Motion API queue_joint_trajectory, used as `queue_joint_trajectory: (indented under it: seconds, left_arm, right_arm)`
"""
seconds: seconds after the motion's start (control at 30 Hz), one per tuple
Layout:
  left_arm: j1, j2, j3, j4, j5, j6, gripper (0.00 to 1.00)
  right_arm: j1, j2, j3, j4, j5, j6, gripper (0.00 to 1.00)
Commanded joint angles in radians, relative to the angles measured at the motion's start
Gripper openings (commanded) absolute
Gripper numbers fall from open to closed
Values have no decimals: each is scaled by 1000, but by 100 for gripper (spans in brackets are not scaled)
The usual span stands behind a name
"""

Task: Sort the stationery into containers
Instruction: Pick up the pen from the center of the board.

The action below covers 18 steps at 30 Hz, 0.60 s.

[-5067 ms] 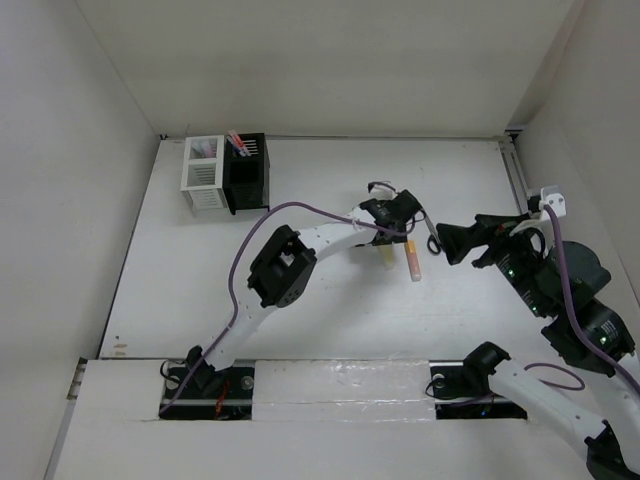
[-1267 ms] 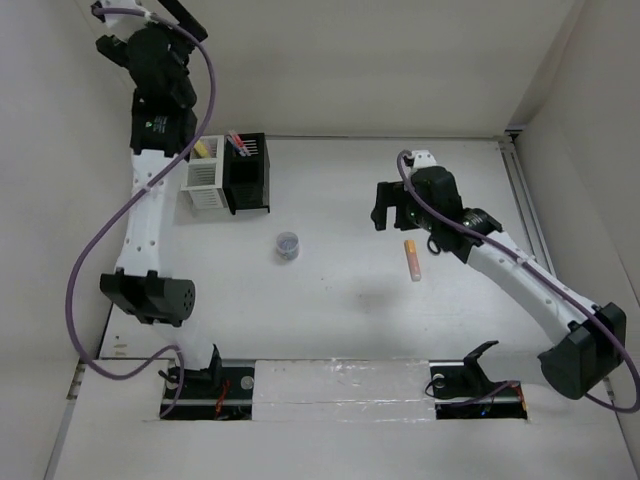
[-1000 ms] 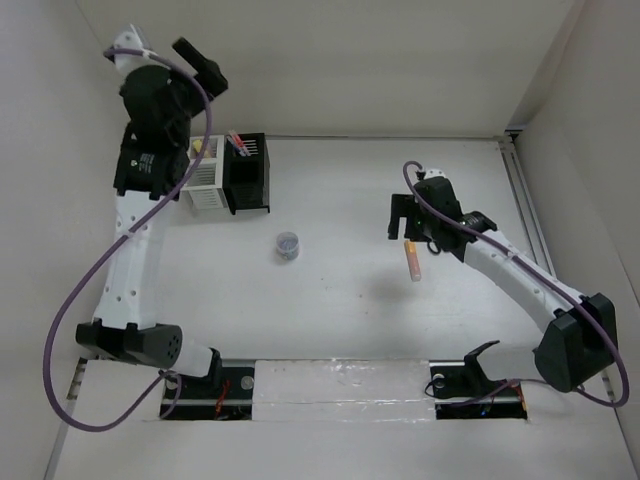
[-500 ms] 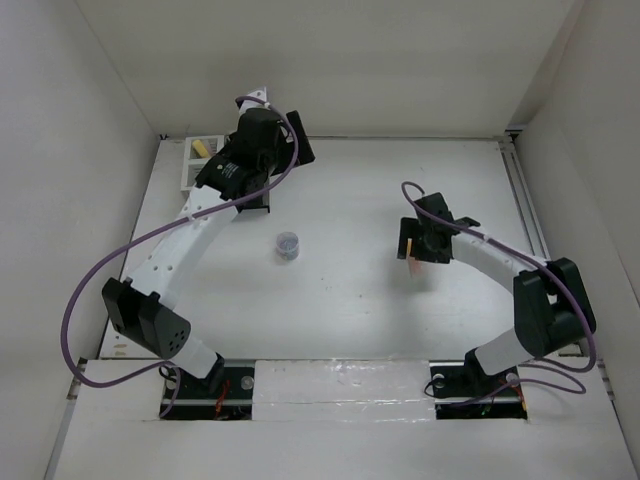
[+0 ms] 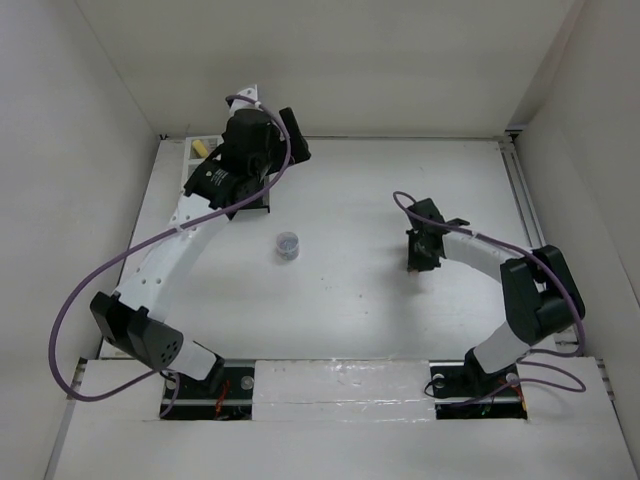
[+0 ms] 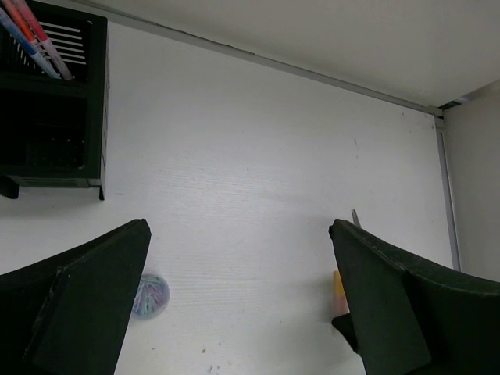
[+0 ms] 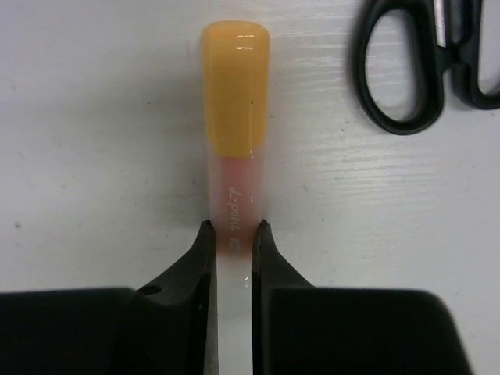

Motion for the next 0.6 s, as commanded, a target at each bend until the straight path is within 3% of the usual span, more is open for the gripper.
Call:
queue_joint_trajectory:
  seconds: [0.0,0.17,0.3,0.43,0.57]
  left_arm:
    - [-2,-53,-28,33,-11,22,100]
    - [-2,-63,-68,68,36,22,100]
    - [-2,-112,-166,198,347,-16,100]
    - [-2,-156,-294,373,598,-65,100]
    - [-2,-156,-360,453,723,-90,100]
  right_arm:
    - [37,22,21,-42,2,15,2]
    - [91,-54,31,-25,24,15,0]
    - [174,-266,42,67,24,15,0]
    - [195,-427,-13,318,-175,-6,0]
    - [226,-458,42,369,-240,24,0]
